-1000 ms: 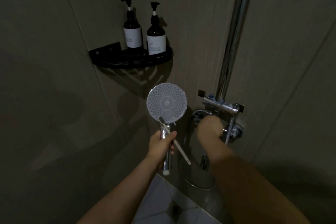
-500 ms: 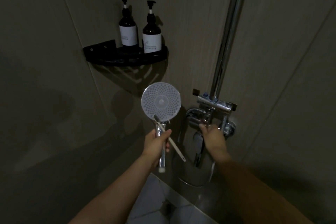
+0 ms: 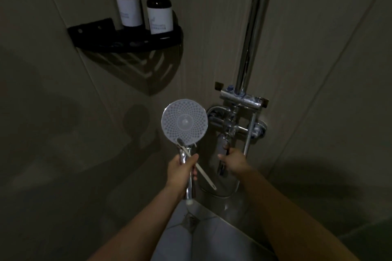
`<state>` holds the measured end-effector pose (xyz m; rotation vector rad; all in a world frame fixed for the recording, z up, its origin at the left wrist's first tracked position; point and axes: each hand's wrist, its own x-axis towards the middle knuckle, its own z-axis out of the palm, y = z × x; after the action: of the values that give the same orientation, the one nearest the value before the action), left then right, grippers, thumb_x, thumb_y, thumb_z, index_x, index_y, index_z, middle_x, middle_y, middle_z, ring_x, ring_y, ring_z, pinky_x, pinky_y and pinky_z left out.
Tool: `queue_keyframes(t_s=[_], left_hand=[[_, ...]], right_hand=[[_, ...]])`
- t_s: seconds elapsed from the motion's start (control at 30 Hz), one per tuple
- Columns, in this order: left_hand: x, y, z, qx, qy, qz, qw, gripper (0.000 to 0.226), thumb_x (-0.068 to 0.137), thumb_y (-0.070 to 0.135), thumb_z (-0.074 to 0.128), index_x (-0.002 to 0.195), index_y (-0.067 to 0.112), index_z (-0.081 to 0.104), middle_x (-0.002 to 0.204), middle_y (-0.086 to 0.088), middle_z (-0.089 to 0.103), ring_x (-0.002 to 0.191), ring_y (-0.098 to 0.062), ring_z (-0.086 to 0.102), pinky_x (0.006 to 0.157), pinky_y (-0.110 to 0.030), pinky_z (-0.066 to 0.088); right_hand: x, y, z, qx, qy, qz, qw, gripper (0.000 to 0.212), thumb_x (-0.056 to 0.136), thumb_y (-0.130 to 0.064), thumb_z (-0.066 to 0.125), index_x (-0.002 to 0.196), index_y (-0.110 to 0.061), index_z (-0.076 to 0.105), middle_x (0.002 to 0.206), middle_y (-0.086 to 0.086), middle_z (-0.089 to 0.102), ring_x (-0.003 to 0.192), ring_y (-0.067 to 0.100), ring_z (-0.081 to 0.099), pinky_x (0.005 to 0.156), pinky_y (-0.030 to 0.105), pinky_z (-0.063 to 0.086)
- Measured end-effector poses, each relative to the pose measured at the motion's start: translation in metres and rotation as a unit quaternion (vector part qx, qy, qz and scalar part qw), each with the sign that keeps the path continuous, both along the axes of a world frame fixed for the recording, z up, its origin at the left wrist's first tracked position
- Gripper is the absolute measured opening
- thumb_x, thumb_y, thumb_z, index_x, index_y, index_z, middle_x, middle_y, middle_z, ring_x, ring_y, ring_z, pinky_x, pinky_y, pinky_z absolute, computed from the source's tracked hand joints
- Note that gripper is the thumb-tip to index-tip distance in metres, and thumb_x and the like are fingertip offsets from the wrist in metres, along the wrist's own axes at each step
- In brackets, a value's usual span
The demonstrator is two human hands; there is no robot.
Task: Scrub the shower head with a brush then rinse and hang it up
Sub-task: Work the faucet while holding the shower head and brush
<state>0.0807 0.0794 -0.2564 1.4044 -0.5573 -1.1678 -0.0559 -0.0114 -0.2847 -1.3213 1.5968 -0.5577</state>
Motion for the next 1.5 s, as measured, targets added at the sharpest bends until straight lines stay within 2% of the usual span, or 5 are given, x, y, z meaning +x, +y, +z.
queue_keyframes(t_s=[0.17,0.37,0.7,0.83,1.5], left_hand=[[-0.002,-0.001,-0.002,0.003,-0.003,0.004,1.0,0.021,0.085,0.005,0.062,0.07,0.011,0.048,0.053,-0.007,0.046,0.034,-0.008,0.043,0.037,-0.018,0.037],[-0.003,0.0,0.001,0.003,-0.007,0.002,1.0,0.022,0.086,0.006,0.06,0.07,0.011,0.047,0.054,-0.008,0.046,0.035,-0.009,0.043,0.038,-0.019,0.038],[-0.003,-0.001,0.001,0.003,-0.007,-0.004,1.0,0.02,0.086,0.007,0.06,0.071,0.012,0.048,0.053,-0.006,0.048,0.036,-0.008,0.045,0.039,-0.02,0.039],[-0.004,-0.003,-0.004,0.003,-0.006,0.0,1.0,0.022,0.085,0.007,0.062,0.068,0.012,0.049,0.043,0.001,0.049,0.035,-0.008,0.044,0.036,-0.019,0.039],[-0.003,-0.004,-0.004,0.008,-0.001,-0.003,1.0,0.022,0.085,0.008,0.062,0.068,0.013,0.049,0.049,-0.003,0.048,0.036,-0.009,0.044,0.037,-0.018,0.038]], right_hand=[[0.002,-0.003,-0.011,-0.028,-0.005,-0.036,0.999,0.01,0.088,-0.009,0.06,0.092,-0.001,0.065,0.084,0.013,0.06,0.076,0.016,0.052,0.047,0.021,0.03],[0.004,-0.002,-0.011,-0.045,-0.005,-0.054,0.998,0.023,0.089,-0.011,0.059,0.1,0.008,0.066,0.1,0.025,0.068,0.095,0.03,0.063,0.068,0.02,0.033],[0.006,0.0,-0.01,-0.053,-0.029,-0.056,0.997,0.022,0.088,-0.01,0.059,0.098,0.007,0.067,0.094,0.025,0.068,0.088,0.03,0.064,0.078,0.031,0.047],[0.007,0.0,-0.009,-0.038,-0.053,-0.058,0.996,0.021,0.087,-0.004,0.06,0.1,0.011,0.064,0.1,0.03,0.066,0.1,0.043,0.062,0.093,0.054,0.048],[0.007,-0.006,-0.016,-0.022,-0.058,-0.051,0.997,0.018,0.087,-0.006,0.061,0.069,-0.004,0.059,0.099,0.029,0.067,0.098,0.042,0.064,0.09,0.055,0.049]])
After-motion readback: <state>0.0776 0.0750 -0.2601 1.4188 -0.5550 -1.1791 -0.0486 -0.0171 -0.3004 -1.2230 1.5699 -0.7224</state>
